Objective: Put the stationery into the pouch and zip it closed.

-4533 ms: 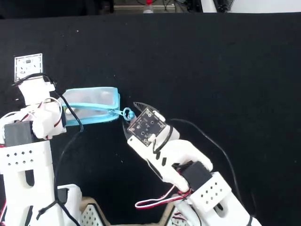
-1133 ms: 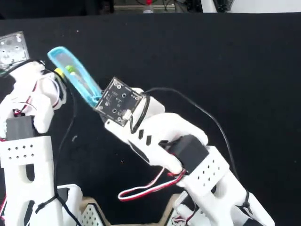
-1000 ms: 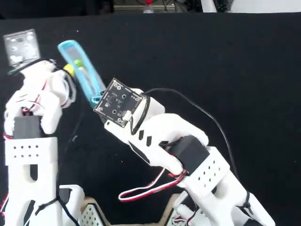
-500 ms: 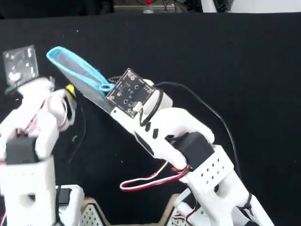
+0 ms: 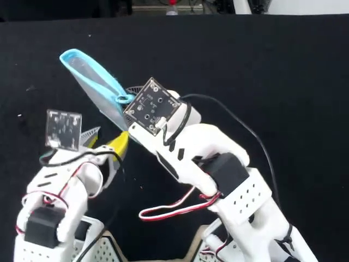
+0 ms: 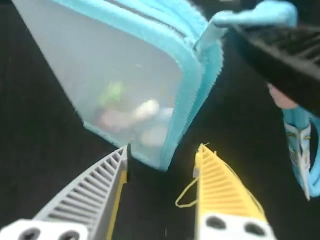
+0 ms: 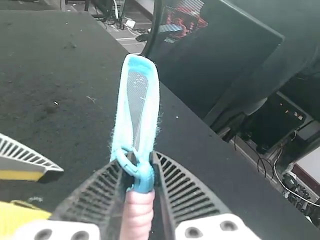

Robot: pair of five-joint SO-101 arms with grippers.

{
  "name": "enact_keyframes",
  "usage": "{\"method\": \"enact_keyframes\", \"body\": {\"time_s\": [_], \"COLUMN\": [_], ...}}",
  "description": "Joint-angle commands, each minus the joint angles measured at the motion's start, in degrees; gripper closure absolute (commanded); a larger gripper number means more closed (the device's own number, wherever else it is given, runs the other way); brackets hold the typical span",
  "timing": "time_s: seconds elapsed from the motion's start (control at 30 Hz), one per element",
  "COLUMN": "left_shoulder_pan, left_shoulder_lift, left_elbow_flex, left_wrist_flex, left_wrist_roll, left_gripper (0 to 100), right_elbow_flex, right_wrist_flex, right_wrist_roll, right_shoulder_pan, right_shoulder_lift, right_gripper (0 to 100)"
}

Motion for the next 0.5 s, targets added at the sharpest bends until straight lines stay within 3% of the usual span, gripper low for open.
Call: {"method": "enact_keyframes", "body": {"time_s": [0.0,0.2,0.47], "left_shoulder_pan": [0.75,-2.33,-7.25], "left_shoulder_lift": [-8.70,-16.53,-17.49], "left_elbow_flex": [10.15,24.13,25.63], "left_wrist_flex": [-12.57,-25.05,-25.14], "left_wrist_roll": [-0.62,-0.62,-0.79], "left_gripper": [78,78,78], "right_elbow_flex": [-0.84,-0.84,-0.84], "right_wrist_flex": [-1.41,-0.35,-0.26], "right_wrist_roll": [-0.09,-0.09,0.00], "right_shoulder_pan": [0.35,0.35,0.35], "right_shoulder_lift": [-1.45,-1.54,-1.54], "right_gripper": [98.8,98.8,98.7]}}
